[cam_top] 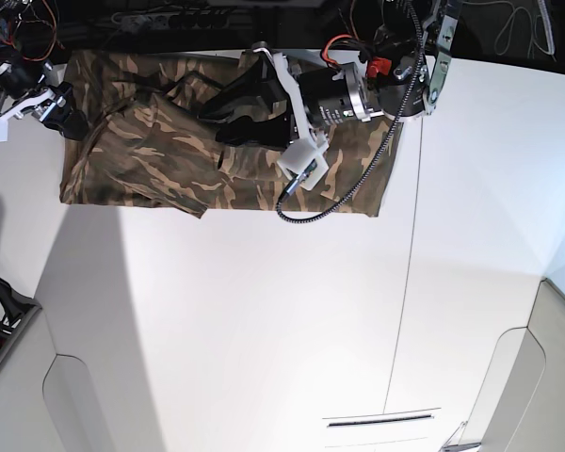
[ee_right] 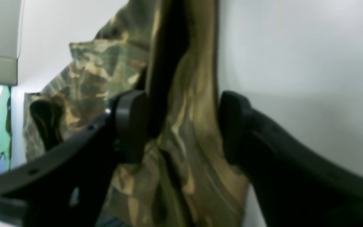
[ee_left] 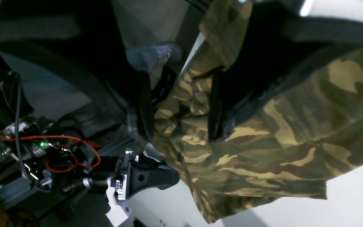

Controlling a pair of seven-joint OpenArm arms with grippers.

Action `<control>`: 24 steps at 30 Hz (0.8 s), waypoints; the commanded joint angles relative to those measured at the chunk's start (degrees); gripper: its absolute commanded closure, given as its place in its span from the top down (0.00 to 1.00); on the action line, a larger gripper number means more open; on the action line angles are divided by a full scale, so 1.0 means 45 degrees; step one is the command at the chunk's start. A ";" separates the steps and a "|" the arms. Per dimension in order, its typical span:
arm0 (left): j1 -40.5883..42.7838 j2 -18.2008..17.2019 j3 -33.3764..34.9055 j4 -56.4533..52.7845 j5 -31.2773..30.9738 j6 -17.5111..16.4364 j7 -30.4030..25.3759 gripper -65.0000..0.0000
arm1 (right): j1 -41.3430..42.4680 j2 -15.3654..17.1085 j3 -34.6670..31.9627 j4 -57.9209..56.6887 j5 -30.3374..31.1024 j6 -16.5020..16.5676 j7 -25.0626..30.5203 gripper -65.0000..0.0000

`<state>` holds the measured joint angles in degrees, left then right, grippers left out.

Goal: Fold the T-shirt properly
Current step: 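Grasp the strip end with the left gripper and fold it toward the right gripper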

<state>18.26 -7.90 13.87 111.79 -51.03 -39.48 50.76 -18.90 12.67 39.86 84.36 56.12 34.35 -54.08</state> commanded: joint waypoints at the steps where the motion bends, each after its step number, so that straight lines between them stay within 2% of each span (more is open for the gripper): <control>1: -0.0078 0.0058 -0.0010 0.0204 -0.0311 -0.0115 -0.0228 0.47 | 0.0034 0.0175 -0.0112 0.0170 0.0301 0.0092 0.0131 0.55; 14: -0.0068 0.0058 -0.0019 0.0204 -0.0311 -0.0115 -0.0219 0.47 | 0.0267 0.0112 -0.1967 0.0170 -0.0146 0.0083 0.0311 0.55; 16: -0.0073 0.0058 -0.0019 0.0214 -0.0316 -0.0115 -0.0219 0.47 | 0.0287 0.0112 -0.2079 0.0170 -0.0194 0.0083 0.0345 0.43; 19: -0.0073 0.0058 -0.0189 0.0253 -0.0321 -0.0115 -0.0219 0.47 | 0.0287 0.0117 -0.2089 0.0170 -0.0185 0.0058 0.0350 0.07; 20: -0.0078 0.0058 -0.0330 0.0262 -0.0321 -0.0115 -0.0219 0.47 | 0.0287 0.0117 -0.2089 0.0170 -0.0185 0.0029 0.0355 0.00; 24: -0.0073 0.0058 -0.1311 0.0525 -0.0733 -0.0115 -0.0219 0.47 | 0.0296 0.0185 -0.2059 0.0180 -0.0427 0.0044 0.0350 0.00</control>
<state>18.26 -7.75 7.84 112.75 -52.31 -39.48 50.96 -17.74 12.56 30.24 84.36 53.71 34.33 -53.01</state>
